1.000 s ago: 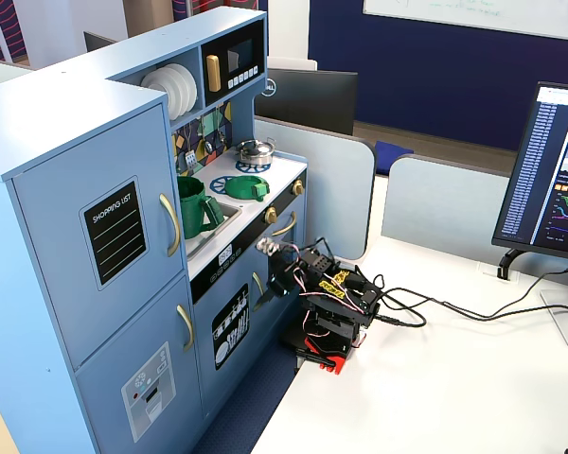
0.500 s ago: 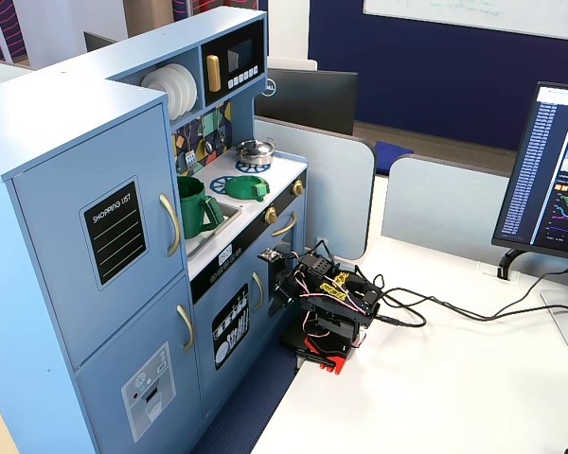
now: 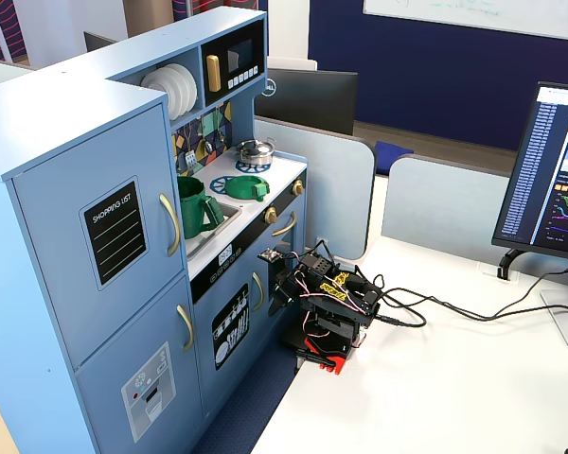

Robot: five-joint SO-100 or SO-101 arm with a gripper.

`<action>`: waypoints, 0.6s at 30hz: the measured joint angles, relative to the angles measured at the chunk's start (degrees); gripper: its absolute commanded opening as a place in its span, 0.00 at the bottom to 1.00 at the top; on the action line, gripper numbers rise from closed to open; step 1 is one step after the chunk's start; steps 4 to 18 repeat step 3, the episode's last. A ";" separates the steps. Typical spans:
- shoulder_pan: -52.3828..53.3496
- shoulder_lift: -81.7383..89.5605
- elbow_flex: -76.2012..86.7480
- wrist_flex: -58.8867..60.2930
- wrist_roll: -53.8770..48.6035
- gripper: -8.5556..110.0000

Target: Take off the lid from the green recipient and place it on the counter

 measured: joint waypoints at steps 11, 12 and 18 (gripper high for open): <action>0.00 0.00 0.00 0.00 0.00 0.17; 0.00 0.00 0.00 0.00 0.00 0.17; 0.00 0.00 0.00 0.00 0.00 0.17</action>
